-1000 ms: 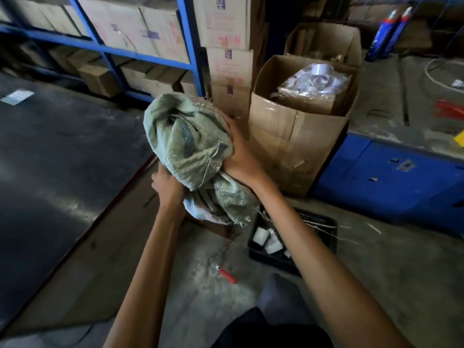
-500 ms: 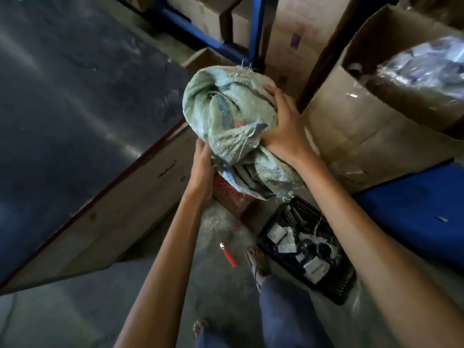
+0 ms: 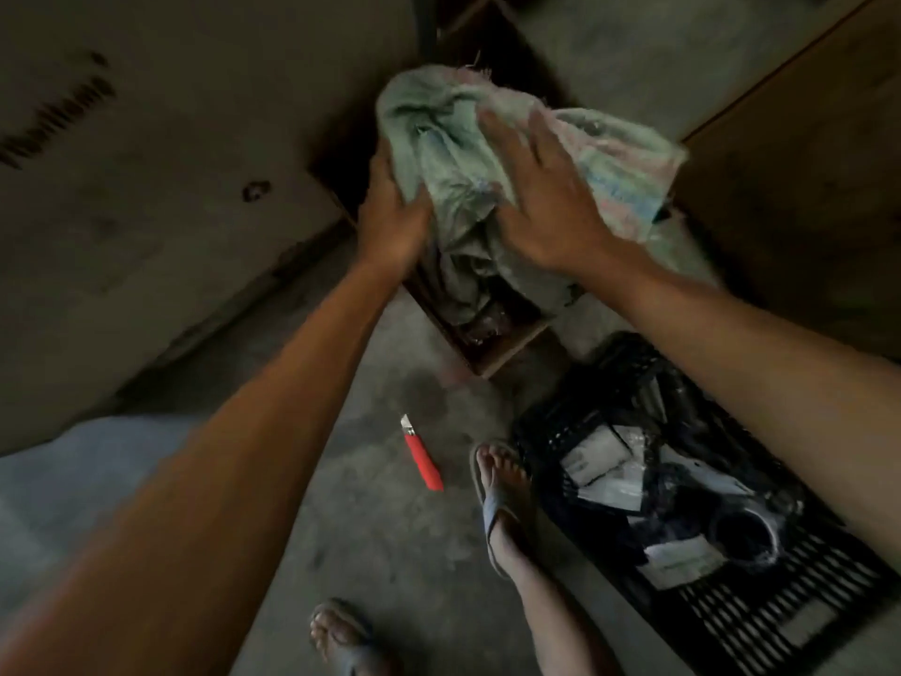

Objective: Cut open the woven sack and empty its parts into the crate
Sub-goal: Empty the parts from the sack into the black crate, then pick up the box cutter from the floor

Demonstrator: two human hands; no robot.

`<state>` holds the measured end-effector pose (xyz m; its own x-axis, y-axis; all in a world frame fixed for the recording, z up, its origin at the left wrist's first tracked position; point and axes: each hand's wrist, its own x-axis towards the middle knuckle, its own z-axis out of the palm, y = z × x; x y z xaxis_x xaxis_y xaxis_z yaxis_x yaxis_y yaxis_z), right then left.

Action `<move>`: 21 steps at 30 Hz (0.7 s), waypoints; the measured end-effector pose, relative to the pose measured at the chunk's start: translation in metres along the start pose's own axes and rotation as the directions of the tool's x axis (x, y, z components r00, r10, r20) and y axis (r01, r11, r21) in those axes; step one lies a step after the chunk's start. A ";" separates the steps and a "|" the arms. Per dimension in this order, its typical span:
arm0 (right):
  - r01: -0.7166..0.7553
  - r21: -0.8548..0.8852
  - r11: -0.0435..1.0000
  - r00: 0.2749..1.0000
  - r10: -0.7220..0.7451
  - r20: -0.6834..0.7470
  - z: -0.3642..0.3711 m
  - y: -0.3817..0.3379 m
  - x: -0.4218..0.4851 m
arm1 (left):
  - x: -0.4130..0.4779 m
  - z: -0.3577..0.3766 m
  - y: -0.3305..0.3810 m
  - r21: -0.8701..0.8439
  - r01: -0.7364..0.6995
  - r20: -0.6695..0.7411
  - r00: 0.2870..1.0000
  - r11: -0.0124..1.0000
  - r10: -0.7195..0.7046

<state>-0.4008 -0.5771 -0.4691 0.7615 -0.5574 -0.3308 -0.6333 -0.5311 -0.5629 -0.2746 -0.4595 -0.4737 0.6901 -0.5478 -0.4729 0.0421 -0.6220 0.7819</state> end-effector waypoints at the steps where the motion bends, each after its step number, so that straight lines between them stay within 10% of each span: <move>1: -0.020 -0.049 0.999 0.998 0.023 0.065 0.026 0.018 0.012 | 0.013 0.012 -0.019 0.127 -0.026 0.058 0.998 0.992 0.019; 7: -0.178 -0.110 0.978 0.937 0.202 0.284 0.127 0.083 0.062 | 0.072 0.057 -0.072 0.773 -0.202 0.318 0.943 0.601 -0.093; 12: -0.186 -0.140 0.972 0.918 0.223 0.329 0.115 0.078 0.075 | 0.092 0.044 -0.061 0.747 -0.218 0.379 0.916 0.628 -0.133; 18: -0.191 -0.145 0.971 0.970 0.209 0.121 0.075 0.013 0.014 | -0.001 -0.014 -0.037 0.509 -0.410 0.245 0.912 0.757 0.329; 21: -0.058 -0.142 0.988 0.996 0.068 0.062 0.061 -0.035 -0.060 | -0.083 -0.048 -0.054 0.421 -0.302 0.075 0.951 0.855 0.299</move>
<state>-0.4156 -0.4857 -0.4758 0.7242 -0.5511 -0.4146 -0.6896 -0.5830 -0.4296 -0.2999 -0.3537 -0.4572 0.6145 -0.7493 -0.2468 -0.4767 -0.6020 0.6406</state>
